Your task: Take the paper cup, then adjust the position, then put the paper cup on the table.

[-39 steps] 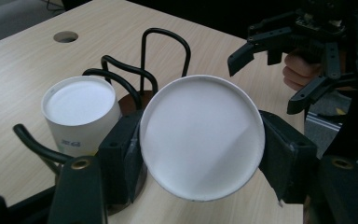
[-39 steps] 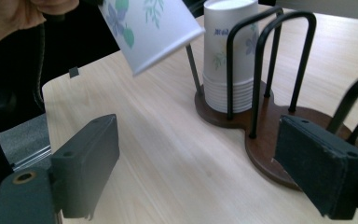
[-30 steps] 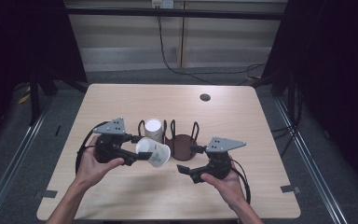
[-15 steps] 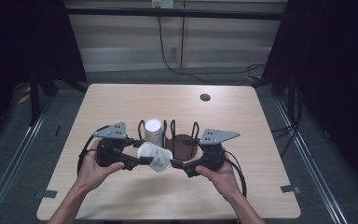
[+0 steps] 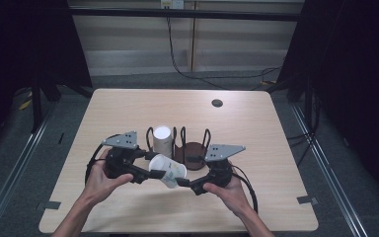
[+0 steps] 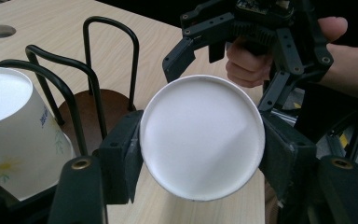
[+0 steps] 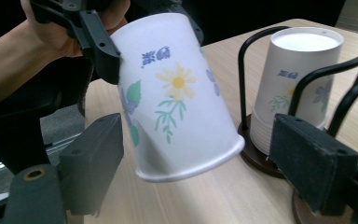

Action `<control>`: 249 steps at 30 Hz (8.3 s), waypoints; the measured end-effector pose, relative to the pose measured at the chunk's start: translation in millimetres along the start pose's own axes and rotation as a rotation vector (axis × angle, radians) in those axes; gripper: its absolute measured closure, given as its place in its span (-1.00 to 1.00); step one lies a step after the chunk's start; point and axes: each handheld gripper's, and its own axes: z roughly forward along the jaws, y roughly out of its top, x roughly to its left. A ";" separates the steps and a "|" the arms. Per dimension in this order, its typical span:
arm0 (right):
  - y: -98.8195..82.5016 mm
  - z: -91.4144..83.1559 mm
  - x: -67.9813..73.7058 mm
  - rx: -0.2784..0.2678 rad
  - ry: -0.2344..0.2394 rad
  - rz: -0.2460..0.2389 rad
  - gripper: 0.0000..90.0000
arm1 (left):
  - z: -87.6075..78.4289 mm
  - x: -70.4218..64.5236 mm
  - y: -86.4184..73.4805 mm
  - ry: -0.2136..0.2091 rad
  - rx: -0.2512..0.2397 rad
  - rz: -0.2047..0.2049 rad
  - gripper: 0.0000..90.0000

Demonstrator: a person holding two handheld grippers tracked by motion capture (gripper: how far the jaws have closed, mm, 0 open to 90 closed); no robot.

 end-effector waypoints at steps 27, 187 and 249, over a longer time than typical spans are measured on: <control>-9.7 19.4 6.2 0.031 0.044 -0.070 -0.44 | 11.1 -1.5 4.0 -0.053 0.000 -0.023 -0.16; -2.4 42.1 16.5 0.729 0.099 -0.244 -0.32 | 70.6 -18.2 -26.8 -0.030 0.448 0.194 -0.33; 9.4 5.4 -5.6 0.444 0.067 -0.100 -0.70 | 50.5 -10.2 -25.5 -0.060 0.363 0.122 -0.17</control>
